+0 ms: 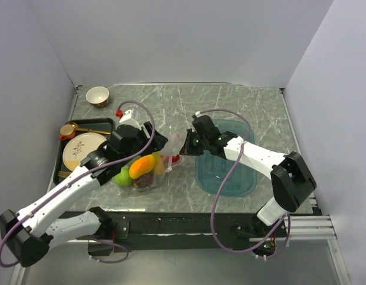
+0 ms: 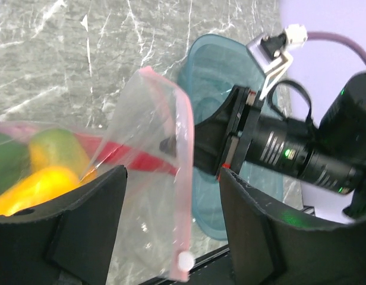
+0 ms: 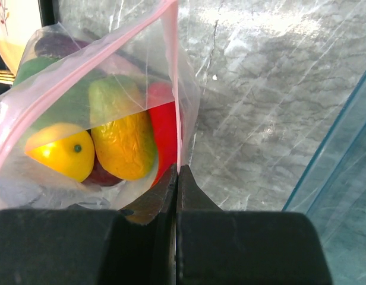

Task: Place the food in the zip-top bag and seal the zipper
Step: Adjust the zipper food storage bag at the center of the board, then zip the zipper food storage bag at the center of the board.

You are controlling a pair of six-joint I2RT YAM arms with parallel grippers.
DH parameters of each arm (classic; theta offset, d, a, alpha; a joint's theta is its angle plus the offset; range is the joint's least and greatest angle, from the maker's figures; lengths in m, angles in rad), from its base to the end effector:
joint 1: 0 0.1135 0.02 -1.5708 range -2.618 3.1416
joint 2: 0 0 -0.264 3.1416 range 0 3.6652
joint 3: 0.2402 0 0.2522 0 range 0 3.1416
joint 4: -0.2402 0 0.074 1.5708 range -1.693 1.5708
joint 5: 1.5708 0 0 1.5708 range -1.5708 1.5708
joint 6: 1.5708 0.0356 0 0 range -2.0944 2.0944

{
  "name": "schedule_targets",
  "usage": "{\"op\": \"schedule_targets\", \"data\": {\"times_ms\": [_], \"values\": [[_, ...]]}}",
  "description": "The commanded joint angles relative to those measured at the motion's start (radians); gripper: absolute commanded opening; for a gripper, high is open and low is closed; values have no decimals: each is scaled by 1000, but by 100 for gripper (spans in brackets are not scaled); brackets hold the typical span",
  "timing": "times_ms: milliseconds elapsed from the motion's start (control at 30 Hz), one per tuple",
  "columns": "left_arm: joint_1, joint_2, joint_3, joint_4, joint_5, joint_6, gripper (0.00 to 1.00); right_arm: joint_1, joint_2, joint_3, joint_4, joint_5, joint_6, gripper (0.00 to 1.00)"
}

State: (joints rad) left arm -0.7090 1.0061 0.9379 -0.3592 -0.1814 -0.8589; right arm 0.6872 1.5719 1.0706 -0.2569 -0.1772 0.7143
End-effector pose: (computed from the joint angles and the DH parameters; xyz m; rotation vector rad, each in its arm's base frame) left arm 0.1760 -0.1425 0.3345 -0.2777 2.0696 -0.8127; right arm 0.2613 0.2225 0.2374 -0.0615 2.4942 0.8609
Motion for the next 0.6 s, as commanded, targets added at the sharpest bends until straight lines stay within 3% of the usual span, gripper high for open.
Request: {"op": "schedule_targets", "data": {"times_ms": [0,300,567], "values": [[-1,-75,-79,37,20,55,68,3,-52,12,4,39,16,0],[-105,-205,-261,89,-30,38,66,-23,-43,64,-44,33,5,0],[-165,-218,-297,80,-63,-251,66,-55,-32,86,-51,13,8,0]]}}
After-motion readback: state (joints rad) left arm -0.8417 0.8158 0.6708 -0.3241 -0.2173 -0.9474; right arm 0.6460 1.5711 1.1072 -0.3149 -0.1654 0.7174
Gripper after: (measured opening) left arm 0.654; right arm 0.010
